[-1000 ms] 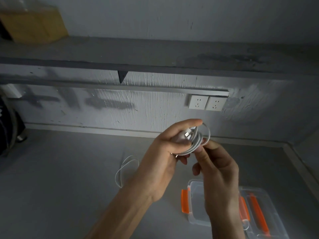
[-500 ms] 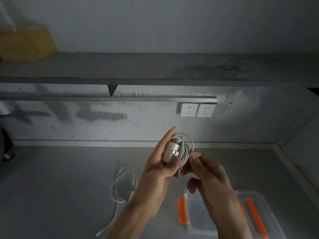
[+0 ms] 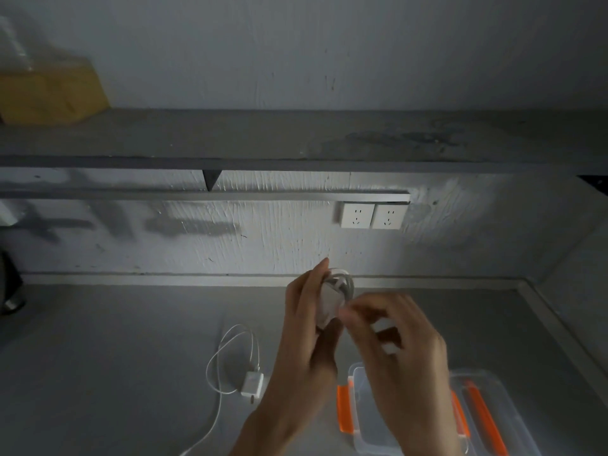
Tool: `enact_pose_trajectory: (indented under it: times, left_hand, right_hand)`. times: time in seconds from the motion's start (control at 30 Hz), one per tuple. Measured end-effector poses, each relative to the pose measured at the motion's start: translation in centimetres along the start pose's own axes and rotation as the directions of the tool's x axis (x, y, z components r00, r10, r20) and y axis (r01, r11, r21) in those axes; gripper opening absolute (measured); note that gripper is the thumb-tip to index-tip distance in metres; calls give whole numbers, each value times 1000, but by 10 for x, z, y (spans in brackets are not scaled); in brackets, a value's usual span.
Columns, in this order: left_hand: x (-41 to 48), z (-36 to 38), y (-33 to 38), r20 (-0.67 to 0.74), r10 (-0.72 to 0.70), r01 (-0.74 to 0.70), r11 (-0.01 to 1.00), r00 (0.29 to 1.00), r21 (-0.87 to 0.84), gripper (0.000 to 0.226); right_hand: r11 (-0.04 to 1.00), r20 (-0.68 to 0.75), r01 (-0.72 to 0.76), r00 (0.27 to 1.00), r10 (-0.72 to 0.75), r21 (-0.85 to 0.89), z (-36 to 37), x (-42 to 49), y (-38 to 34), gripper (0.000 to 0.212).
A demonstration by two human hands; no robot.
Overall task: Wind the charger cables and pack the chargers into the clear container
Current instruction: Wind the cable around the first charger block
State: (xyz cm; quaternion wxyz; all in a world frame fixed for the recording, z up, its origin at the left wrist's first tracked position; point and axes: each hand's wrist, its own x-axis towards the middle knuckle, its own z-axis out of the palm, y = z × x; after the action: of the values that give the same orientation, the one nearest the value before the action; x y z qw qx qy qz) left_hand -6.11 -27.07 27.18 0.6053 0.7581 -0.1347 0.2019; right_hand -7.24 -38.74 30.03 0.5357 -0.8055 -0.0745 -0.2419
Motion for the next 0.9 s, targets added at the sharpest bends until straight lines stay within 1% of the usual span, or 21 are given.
enact_pose_trajectory:
  times: [0.07,0.13,0.2,0.27,0.33,0.4,0.5,0.6,0.63,0.77,0.83,0.87,0.9]
  left_hand:
    - [-1,2,-4,-1,50,-50,998,999,33,69]
    - [-1,3,-8,-17,67,-65,996,998,66,72]
    - [-1,6,-8,-47,78,-73,993,996,88,70]
    - [0,9,-7,-74,112,-104,988,991,110,69]
    - [1,12,-7,-97,153,-139,980,983,139,68]
    - [3,13,-8,-119,165,-147,978,979,146,69]
    - [4,12,-14,-115,188,-169,974,975,152,70]
    - [4,15,-15,-116,98,-86,991,988,97,69]
    - [3,18,-14,-136,77,-62,992,988,110,66]
    - [8,24,-14,-251,57,17,958,966,285,62]
    - [15,19,-20,-319,-13,112,948,948,296,64]
    - [18,15,-21,-334,-39,140,949,942,284,64]
    - [21,11,-22,-334,-33,132,952,942,277,62]
  right_hand:
    - [997,69,43,997,-39,-62,3,-4,-1,11]
    - [997,58,35,998,-31,-72,6,-6,3,19]
    - [999,24,-10,1000,11,-35,7,-5,6,24]
    - [998,1,-64,998,64,16,8,-3,8,23]
    - [990,11,-116,993,115,83,8,0,8,20]
    - [973,49,-173,985,168,149,8,1,8,21]
    - [971,37,-169,986,165,171,11,0,7,19]
    - [982,-36,-128,990,134,137,18,1,9,17]
    - [985,-57,-120,990,128,123,21,0,9,17]
    - [994,-136,-77,987,88,84,26,-2,11,19]
    - [996,-180,-16,983,31,84,25,-4,15,21]
    - [996,-190,19,982,-1,90,25,-5,16,21]
    - [994,-189,57,981,-39,89,25,-6,17,21]
